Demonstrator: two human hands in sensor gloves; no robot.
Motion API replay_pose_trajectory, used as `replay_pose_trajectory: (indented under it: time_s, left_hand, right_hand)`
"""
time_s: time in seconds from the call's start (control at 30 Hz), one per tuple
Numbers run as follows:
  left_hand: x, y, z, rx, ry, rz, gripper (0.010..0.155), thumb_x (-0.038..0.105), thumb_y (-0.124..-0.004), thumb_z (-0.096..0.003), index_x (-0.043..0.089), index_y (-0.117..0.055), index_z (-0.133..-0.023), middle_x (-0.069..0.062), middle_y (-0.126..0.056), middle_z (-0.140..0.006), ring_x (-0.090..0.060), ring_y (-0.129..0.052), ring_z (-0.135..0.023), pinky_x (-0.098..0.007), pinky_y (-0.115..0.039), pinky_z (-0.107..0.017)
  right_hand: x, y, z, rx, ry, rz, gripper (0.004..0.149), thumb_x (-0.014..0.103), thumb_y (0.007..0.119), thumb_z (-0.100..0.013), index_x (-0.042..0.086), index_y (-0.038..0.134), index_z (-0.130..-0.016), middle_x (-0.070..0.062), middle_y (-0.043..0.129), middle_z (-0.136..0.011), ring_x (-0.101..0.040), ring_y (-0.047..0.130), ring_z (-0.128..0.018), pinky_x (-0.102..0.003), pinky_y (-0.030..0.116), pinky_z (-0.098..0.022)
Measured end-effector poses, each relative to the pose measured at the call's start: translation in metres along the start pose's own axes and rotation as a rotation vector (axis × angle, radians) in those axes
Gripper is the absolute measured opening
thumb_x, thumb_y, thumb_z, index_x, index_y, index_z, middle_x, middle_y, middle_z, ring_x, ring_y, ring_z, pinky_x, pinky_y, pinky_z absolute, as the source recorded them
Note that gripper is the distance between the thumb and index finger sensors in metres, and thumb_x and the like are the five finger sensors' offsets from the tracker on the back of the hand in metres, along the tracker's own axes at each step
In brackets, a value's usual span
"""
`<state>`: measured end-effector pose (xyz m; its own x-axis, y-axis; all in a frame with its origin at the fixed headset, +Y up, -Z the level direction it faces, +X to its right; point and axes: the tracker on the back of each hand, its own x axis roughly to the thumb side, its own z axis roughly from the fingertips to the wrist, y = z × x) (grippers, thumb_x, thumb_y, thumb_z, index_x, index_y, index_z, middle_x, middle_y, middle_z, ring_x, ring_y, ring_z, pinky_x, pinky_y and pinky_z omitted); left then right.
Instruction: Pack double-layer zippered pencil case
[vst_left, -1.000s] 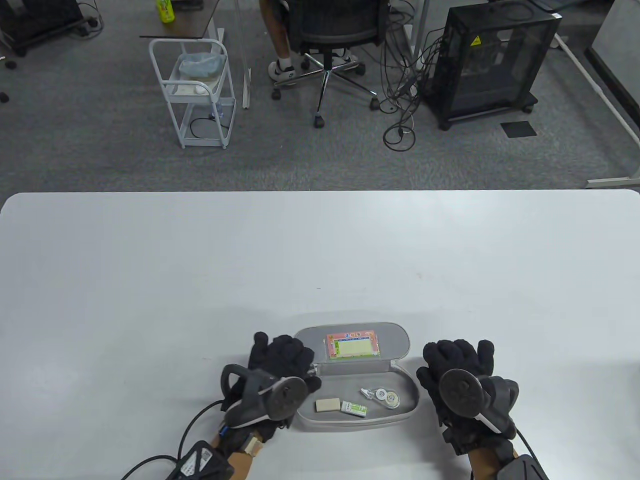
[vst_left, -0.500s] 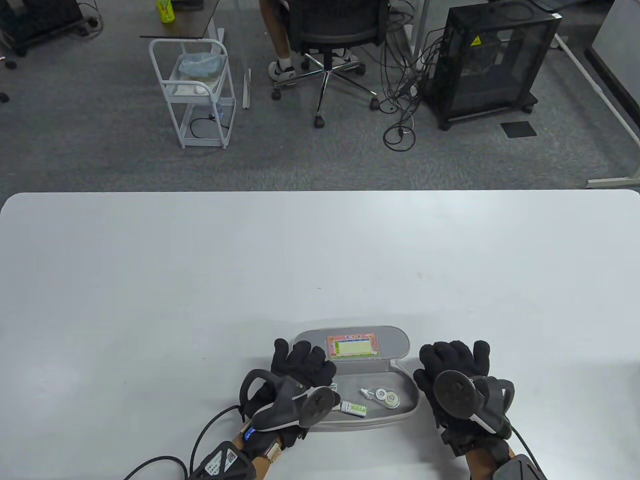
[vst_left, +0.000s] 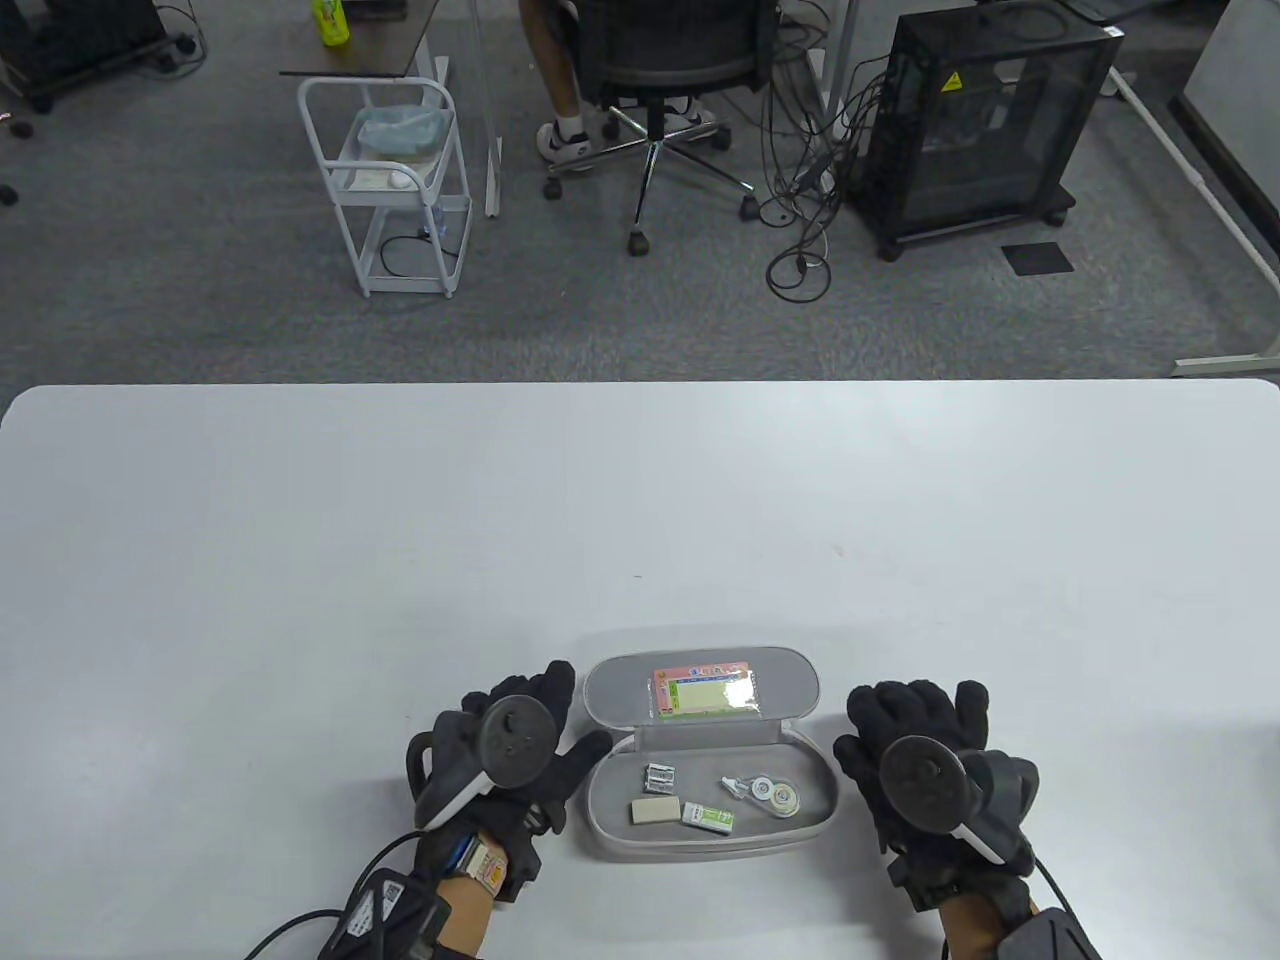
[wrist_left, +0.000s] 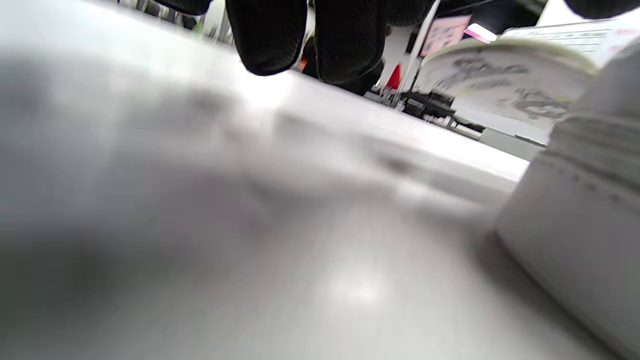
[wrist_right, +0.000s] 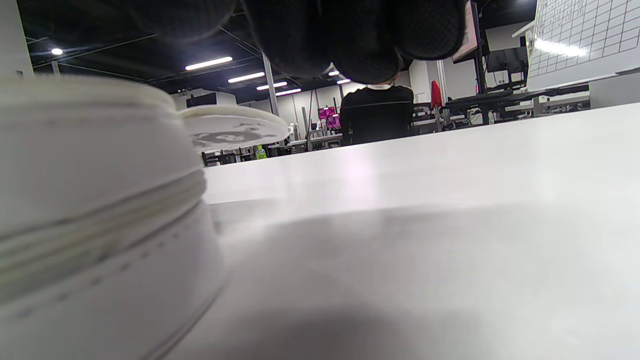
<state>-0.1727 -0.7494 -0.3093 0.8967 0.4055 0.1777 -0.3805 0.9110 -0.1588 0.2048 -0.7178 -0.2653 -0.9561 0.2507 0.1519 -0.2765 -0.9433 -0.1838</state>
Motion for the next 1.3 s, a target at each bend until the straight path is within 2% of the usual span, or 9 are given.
replay_pose_trajectory:
  time_s: [0.23, 0.37, 0.63, 0.77, 0.87, 0.97, 1.1, 1.2, 1.3]
  left_hand:
    - [0.008, -0.006, -0.008, -0.07, -0.147, 0.209, 0.085, 0.069, -0.059, -0.0432, 0.011, -0.042, -0.103, -0.008, -0.085, -0.099, -0.04, -0.081, -0.096, -0.06, -0.062, -0.071]
    - [0.016, -0.011, -0.01, -0.106, -0.197, 0.337, 0.083, 0.063, -0.064, -0.045, 0.013, -0.032, -0.104, -0.009, -0.075, -0.104, -0.041, -0.076, -0.099, -0.064, -0.056, -0.072]
    - [0.022, 0.003, 0.001, 0.16, -0.345, 0.441, 0.086, 0.043, -0.076, -0.0473, 0.016, -0.015, -0.102, -0.002, -0.065, -0.105, -0.039, -0.069, -0.102, -0.066, -0.051, -0.073]
    - [0.036, 0.012, 0.014, 0.236, -0.491, 0.249, 0.073, 0.038, -0.078, -0.0476, 0.021, -0.034, -0.103, 0.003, -0.081, -0.092, -0.033, -0.083, -0.093, -0.064, -0.056, -0.072]
    - [0.055, 0.009, 0.025, 0.191, -0.624, -0.164, 0.057, 0.043, -0.08, -0.0461, 0.027, -0.063, -0.098, 0.005, -0.083, -0.091, -0.032, -0.084, -0.093, -0.063, -0.057, -0.072]
    - [0.069, -0.001, 0.034, 0.154, -0.69, -0.559, 0.055, 0.053, -0.078, -0.0441, 0.032, -0.068, -0.094, 0.007, -0.077, -0.096, -0.029, -0.083, -0.095, -0.062, -0.057, -0.073]
    - [0.072, -0.002, 0.031, 0.04, -0.589, -0.501, 0.057, 0.056, -0.077, -0.0434, 0.033, -0.066, -0.095, 0.008, -0.071, -0.101, -0.031, -0.074, -0.103, -0.063, -0.052, -0.075]
    - [0.063, -0.002, 0.028, -0.103, -0.51, -0.37, 0.066, 0.069, -0.066, -0.0424, 0.034, -0.064, -0.099, 0.008, -0.061, -0.108, -0.038, -0.063, -0.108, -0.066, -0.045, -0.076]
    - [0.069, 0.003, 0.029, -0.038, -0.456, -0.3, 0.059, 0.065, -0.064, -0.0449, 0.032, -0.077, -0.092, 0.007, -0.073, -0.103, -0.04, -0.073, -0.101, -0.067, -0.05, -0.074]
  right_hand:
    - [-0.003, 0.005, -0.002, 0.069, 0.013, 0.014, 0.062, 0.051, 0.071, -0.044, 0.018, 0.073, -0.096, -0.015, 0.074, -0.103, -0.045, 0.063, -0.097, -0.068, 0.028, -0.071]
    - [-0.006, 0.01, -0.004, 0.11, 0.016, 0.028, 0.062, 0.051, 0.071, -0.044, 0.018, 0.073, -0.097, -0.015, 0.072, -0.104, -0.045, 0.062, -0.098, -0.068, 0.027, -0.071]
    - [-0.009, 0.009, -0.005, 0.111, 0.032, 0.027, 0.062, 0.051, 0.071, -0.044, 0.018, 0.072, -0.097, -0.015, 0.072, -0.105, -0.045, 0.061, -0.098, -0.068, 0.027, -0.071]
    - [-0.01, 0.009, -0.005, 0.116, 0.04, 0.024, 0.062, 0.051, 0.071, -0.044, 0.018, 0.072, -0.097, -0.015, 0.072, -0.105, -0.045, 0.061, -0.099, -0.068, 0.027, -0.071]
    - [-0.011, 0.009, -0.005, 0.133, 0.043, 0.026, 0.061, 0.05, 0.071, -0.044, 0.018, 0.072, -0.097, -0.015, 0.072, -0.105, -0.046, 0.061, -0.099, -0.068, 0.027, -0.071]
    - [-0.011, 0.009, -0.005, 0.145, 0.041, 0.042, 0.061, 0.049, 0.072, -0.044, 0.019, 0.073, -0.097, -0.015, 0.072, -0.105, -0.046, 0.061, -0.099, -0.068, 0.027, -0.071]
    - [-0.01, 0.009, -0.005, 0.162, 0.035, 0.061, 0.059, 0.047, 0.073, -0.044, 0.019, 0.073, -0.096, -0.014, 0.073, -0.105, -0.046, 0.061, -0.099, -0.068, 0.027, -0.071]
    - [-0.008, 0.01, -0.005, 0.171, 0.026, 0.076, 0.058, 0.045, 0.073, -0.045, 0.019, 0.073, -0.096, -0.014, 0.073, -0.105, -0.046, 0.061, -0.099, -0.068, 0.027, -0.071]
    - [-0.006, 0.01, -0.005, 0.172, 0.019, 0.087, 0.057, 0.044, 0.073, -0.045, 0.019, 0.073, -0.097, -0.014, 0.073, -0.105, -0.046, 0.061, -0.1, -0.068, 0.027, -0.071]
